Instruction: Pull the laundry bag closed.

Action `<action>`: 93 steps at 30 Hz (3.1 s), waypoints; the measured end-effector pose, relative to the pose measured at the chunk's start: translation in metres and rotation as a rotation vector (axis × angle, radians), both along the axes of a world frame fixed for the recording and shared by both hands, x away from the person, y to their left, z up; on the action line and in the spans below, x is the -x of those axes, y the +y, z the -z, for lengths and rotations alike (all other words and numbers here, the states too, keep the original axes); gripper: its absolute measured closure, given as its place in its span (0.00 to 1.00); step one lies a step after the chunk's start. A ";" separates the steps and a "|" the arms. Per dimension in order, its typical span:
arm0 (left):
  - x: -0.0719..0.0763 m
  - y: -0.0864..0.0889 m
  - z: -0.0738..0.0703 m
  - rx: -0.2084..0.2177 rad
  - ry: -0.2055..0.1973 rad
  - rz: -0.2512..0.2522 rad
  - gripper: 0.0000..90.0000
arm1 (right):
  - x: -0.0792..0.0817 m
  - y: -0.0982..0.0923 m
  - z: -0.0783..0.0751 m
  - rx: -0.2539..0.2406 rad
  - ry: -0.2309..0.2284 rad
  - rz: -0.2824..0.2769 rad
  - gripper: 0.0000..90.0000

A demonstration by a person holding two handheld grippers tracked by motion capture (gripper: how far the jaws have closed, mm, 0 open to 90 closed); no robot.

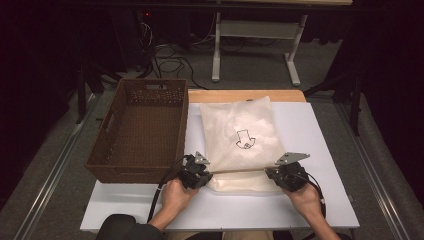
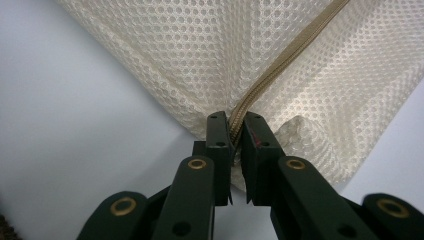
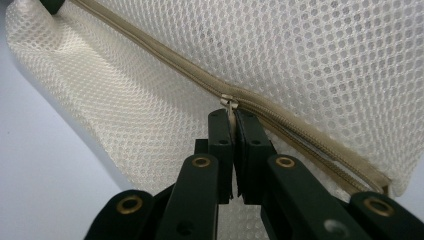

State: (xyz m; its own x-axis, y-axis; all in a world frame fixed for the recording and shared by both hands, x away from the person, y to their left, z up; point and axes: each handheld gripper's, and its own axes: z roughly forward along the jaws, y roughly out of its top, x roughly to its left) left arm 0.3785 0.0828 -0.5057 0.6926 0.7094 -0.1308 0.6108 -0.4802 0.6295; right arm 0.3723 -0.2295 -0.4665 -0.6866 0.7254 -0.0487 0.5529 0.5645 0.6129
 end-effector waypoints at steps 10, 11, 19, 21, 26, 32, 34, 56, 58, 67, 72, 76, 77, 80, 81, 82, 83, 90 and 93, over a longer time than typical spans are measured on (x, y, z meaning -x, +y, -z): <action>0.000 0.000 0.000 0.003 0.002 -0.001 0.92 | 0.000 -0.005 -0.001 -0.009 0.001 0.017 0.98; 0.000 0.000 0.000 0.004 0.002 -0.001 0.92 | 0.000 -0.006 -0.001 -0.009 -0.002 0.020 0.98; 0.000 0.000 0.000 0.006 0.004 -0.003 0.92 | 0.001 -0.011 -0.001 -0.008 -0.002 0.027 0.98; 0.000 0.000 0.000 0.009 0.005 -0.004 0.92 | 0.001 -0.012 -0.001 -0.007 0.000 0.031 0.98; -0.001 0.001 0.000 0.009 0.005 0.002 0.92 | 0.001 -0.017 0.000 -0.007 0.001 0.040 0.98; -0.001 0.001 0.000 0.009 0.008 0.000 0.92 | 0.002 -0.019 0.000 -0.008 -0.001 0.050 0.98; -0.001 0.001 0.000 0.010 0.009 0.000 0.92 | 0.001 -0.020 0.000 -0.008 -0.002 0.050 0.98; -0.001 0.002 0.001 0.012 0.007 0.005 0.92 | 0.003 -0.031 -0.005 -0.010 -0.011 0.071 0.98; -0.001 0.002 0.001 0.011 0.005 0.004 0.92 | 0.003 -0.034 -0.005 -0.017 -0.014 0.075 0.98; 0.000 0.002 0.001 0.011 0.005 0.003 0.92 | 0.005 -0.038 -0.006 -0.022 -0.017 0.094 0.98; -0.001 0.002 0.000 0.012 0.008 0.002 0.92 | 0.005 -0.039 -0.006 -0.016 -0.017 0.094 0.98; -0.001 0.002 0.000 0.012 0.011 0.002 0.92 | 0.005 -0.042 -0.008 -0.018 -0.014 0.103 0.98; -0.001 0.002 0.000 0.012 0.011 0.001 0.92 | 0.005 -0.043 -0.009 -0.014 -0.005 0.106 0.98; -0.001 0.002 0.000 0.011 0.011 0.001 0.92 | 0.006 -0.045 -0.008 -0.015 -0.015 0.117 0.98; -0.001 0.001 0.000 0.011 0.011 0.000 0.92 | 0.005 -0.047 -0.009 -0.012 -0.010 0.112 0.98; 0.000 0.001 0.000 0.009 0.009 0.000 0.92 | 0.005 -0.047 -0.008 -0.016 -0.013 0.119 0.98; 0.000 0.001 0.000 0.009 0.009 0.000 0.92 | 0.005 -0.049 -0.008 -0.011 -0.011 0.113 0.98; -0.001 0.002 0.000 0.012 0.011 0.001 0.92 | 0.003 -0.051 -0.007 -0.016 -0.004 0.130 0.98; -0.001 0.002 0.000 0.011 0.011 0.002 0.92 | 0.002 -0.052 -0.007 -0.015 -0.005 0.138 0.98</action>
State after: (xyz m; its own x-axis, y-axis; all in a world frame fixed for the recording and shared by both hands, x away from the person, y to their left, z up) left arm 0.3792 0.0845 -0.5061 0.6927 0.7062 -0.1464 0.6168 -0.4748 0.6278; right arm 0.3706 -0.2819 -0.4592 -0.5798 0.8138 -0.0399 0.6216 0.4736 0.6239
